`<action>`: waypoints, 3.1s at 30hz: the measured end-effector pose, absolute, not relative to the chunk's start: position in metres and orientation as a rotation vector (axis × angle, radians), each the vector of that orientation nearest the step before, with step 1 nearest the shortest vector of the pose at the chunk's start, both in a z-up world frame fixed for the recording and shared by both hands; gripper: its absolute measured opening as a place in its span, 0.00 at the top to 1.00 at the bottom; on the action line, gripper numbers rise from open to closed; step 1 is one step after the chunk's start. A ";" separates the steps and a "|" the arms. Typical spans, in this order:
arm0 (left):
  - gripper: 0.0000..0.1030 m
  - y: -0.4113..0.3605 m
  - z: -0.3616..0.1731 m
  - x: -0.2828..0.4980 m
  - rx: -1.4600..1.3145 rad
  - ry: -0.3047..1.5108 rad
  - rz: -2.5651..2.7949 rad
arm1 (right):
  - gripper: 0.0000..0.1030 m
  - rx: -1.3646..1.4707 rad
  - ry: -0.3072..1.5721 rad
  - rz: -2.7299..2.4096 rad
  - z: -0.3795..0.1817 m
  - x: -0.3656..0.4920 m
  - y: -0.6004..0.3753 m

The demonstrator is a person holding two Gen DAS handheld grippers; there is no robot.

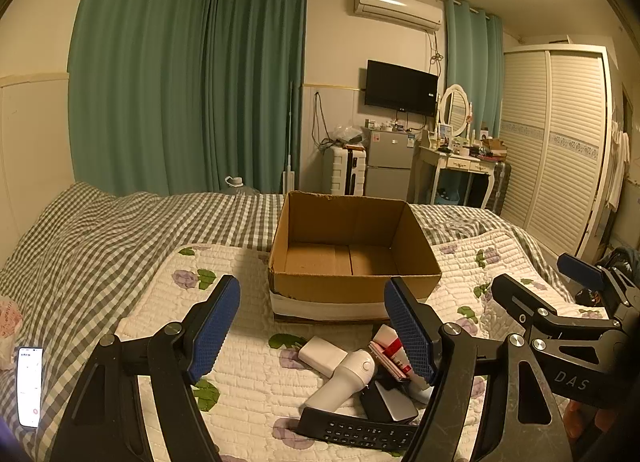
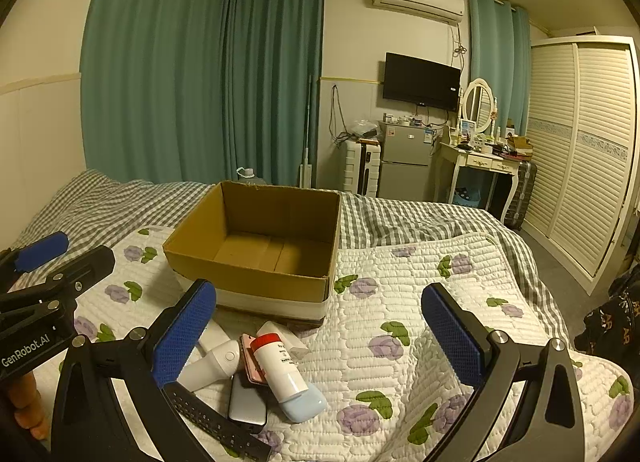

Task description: Organize rigid objects

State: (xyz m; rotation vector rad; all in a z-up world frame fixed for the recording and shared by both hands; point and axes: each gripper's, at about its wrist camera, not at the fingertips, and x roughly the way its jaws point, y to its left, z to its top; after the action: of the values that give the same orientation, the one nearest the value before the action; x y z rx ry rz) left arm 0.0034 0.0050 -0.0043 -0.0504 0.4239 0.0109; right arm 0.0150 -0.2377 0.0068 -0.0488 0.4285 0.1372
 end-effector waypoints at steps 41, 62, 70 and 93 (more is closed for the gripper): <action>0.25 0.007 -0.007 0.006 -0.046 0.424 0.013 | 0.00 -0.058 0.449 0.156 -0.001 0.015 -0.236; 0.25 0.014 -0.026 0.023 -0.045 0.451 0.057 | 0.00 -0.149 0.529 0.245 -0.024 0.050 -0.239; 0.25 0.011 -0.053 0.041 -0.028 0.535 0.099 | 0.21 -0.185 0.732 0.345 -0.082 0.098 -0.233; 0.25 -0.022 -0.109 0.053 0.089 0.747 0.113 | 0.64 -0.111 0.829 0.513 -0.113 0.097 -0.234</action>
State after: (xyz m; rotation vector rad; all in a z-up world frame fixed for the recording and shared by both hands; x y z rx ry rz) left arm 0.0534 -0.0222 -0.1088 0.0888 0.7469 0.1130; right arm 0.0973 -0.2342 -0.1133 -0.1112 0.8287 0.5130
